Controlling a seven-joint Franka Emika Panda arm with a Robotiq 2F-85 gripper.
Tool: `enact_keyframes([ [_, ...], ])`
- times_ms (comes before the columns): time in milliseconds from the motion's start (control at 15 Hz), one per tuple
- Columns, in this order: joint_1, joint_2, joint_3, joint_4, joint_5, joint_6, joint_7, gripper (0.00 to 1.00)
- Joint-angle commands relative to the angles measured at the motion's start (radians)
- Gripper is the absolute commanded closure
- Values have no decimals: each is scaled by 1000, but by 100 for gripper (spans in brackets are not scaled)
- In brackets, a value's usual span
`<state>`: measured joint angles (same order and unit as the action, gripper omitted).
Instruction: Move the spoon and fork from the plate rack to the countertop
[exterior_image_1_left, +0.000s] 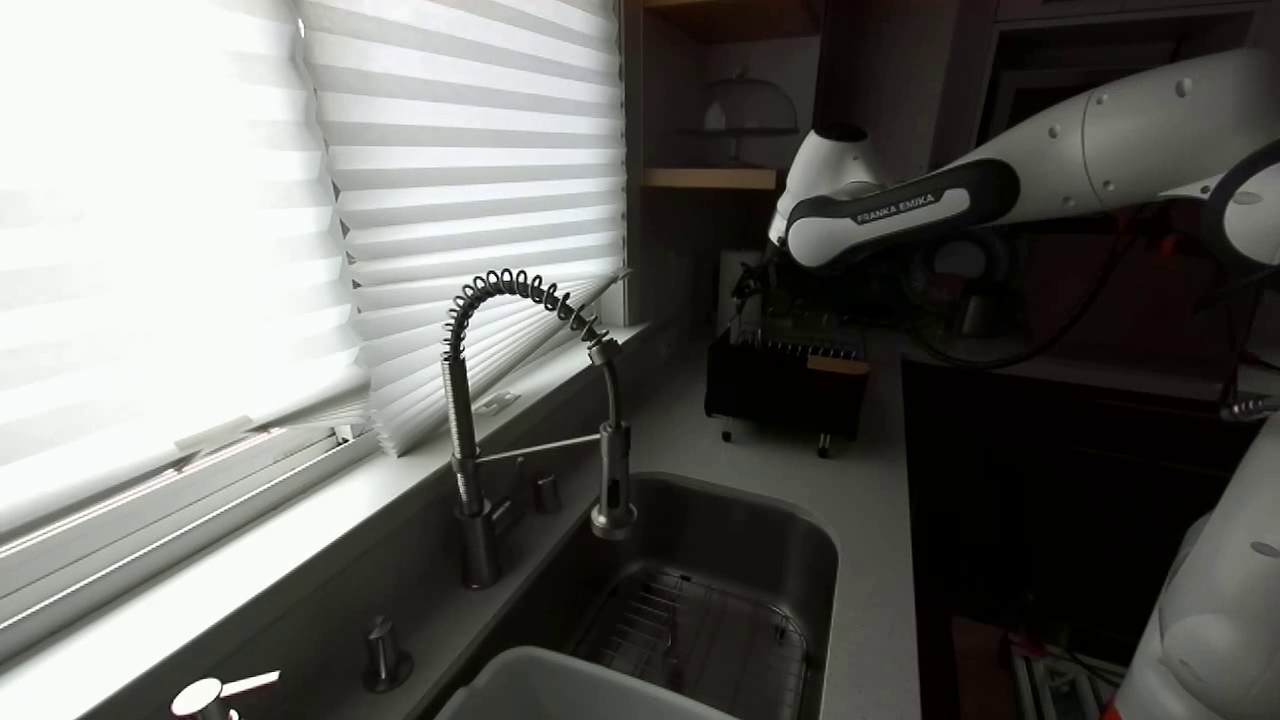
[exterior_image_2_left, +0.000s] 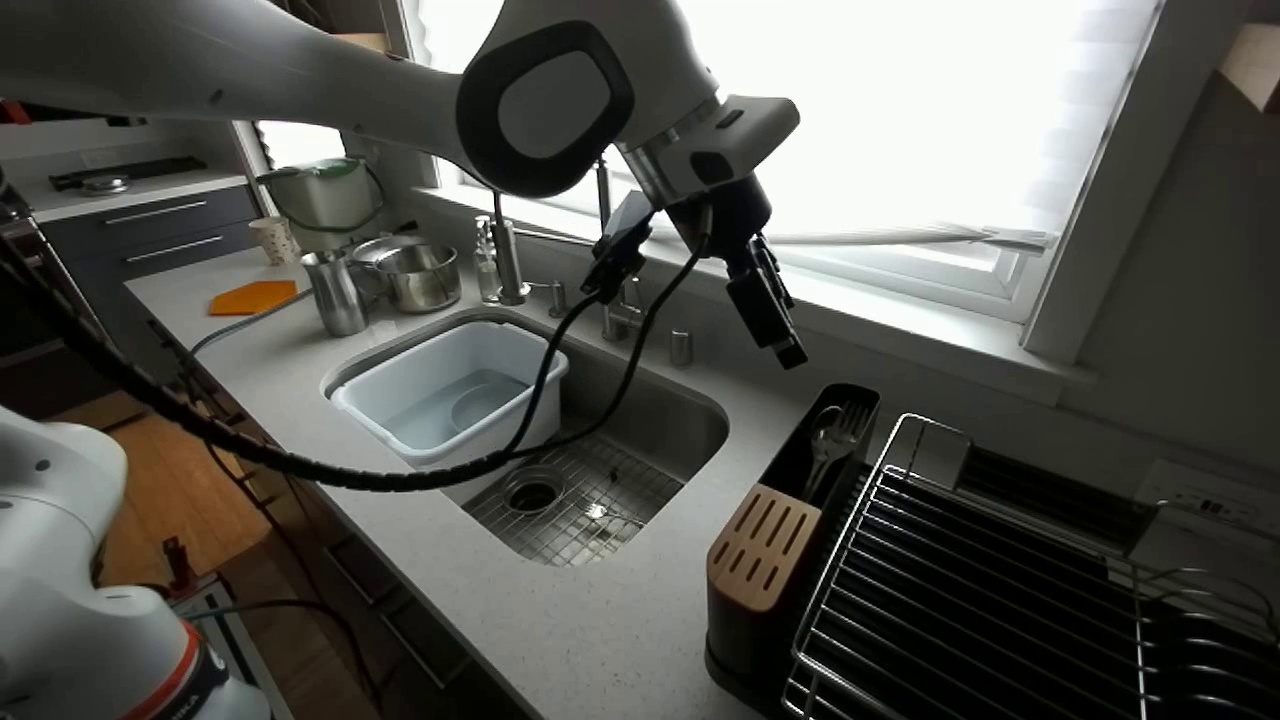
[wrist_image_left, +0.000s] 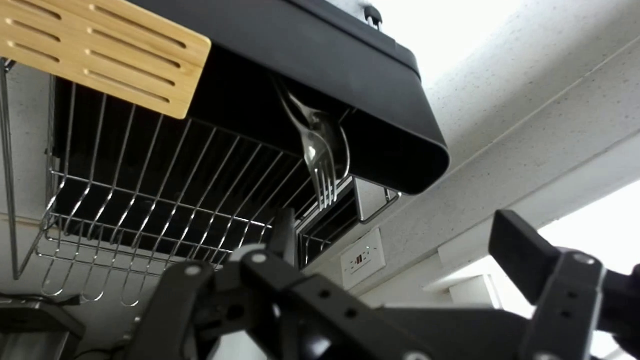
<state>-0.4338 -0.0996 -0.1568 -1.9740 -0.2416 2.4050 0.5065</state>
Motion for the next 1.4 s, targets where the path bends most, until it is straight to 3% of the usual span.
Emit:
enact_keyframes([
  [0,42,87,-60,67,15,27,-33,0],
  [800,73,228,-129,148,172,32,-196,0],
  [933,71,240,-135,155,176,33,-214,14],
  [1200,70,255,-144,166,176,26,-239,54],
  [1333,70,259,-148,167,173,20,-246,54],
])
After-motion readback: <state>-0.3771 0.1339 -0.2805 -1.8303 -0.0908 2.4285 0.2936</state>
